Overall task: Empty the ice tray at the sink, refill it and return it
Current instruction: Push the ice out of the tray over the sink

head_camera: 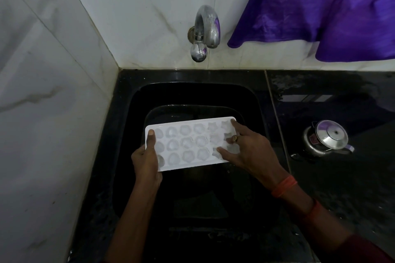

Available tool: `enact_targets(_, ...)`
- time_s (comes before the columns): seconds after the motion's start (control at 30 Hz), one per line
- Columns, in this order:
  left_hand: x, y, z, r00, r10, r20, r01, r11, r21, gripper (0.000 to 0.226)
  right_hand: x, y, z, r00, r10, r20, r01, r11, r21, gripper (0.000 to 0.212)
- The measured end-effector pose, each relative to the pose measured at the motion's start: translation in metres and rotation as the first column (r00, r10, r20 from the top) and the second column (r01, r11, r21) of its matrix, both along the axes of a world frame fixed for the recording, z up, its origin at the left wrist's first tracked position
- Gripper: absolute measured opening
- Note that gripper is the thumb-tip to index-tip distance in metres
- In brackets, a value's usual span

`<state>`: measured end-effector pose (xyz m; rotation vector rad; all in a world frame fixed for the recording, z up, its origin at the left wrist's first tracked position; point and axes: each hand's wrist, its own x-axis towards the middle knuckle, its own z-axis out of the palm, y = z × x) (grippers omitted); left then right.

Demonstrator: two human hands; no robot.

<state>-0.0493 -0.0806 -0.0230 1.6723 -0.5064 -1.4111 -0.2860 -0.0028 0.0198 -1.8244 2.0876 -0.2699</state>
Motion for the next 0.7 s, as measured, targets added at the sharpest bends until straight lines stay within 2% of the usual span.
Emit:
enact_targets(0.17, 0.0012, -0.0028, 0.0013, 1.0, 0.001, -0.003, -0.001, 1.0, -0.007, 0.036, 0.0024, 0.002, -0.0007, 0.999, -0.004, -0.052, 0.001, 0.999, -0.051, 0.055)
enact_targets(0.37, -0.0004, -0.0021, 0.0043, 1.0, -0.017, -0.001, 0.017, 1.0, 0.012, 0.038, 0.0008, 0.001, 0.0005, 0.999, -0.045, -0.016, 0.044, 0.997, -0.057, 0.07)
enact_targets(0.57, -0.001, -0.0019, 0.0063, 1.0, -0.007, 0.019, 0.006, 1.0, 0.01, 0.037, -0.0011, -0.0021, -0.002, 0.999, -0.034, -0.016, 0.034, 0.999, -0.002, 0.079)
enact_targets(0.7, -0.002, -0.0007, 0.0056, 1.0, -0.002, 0.015, 0.002, 1.0, 0.011, 0.037, -0.0009, -0.0032, -0.002, 0.999, -0.02, -0.029, 0.02, 1.0, 0.013, 0.075)
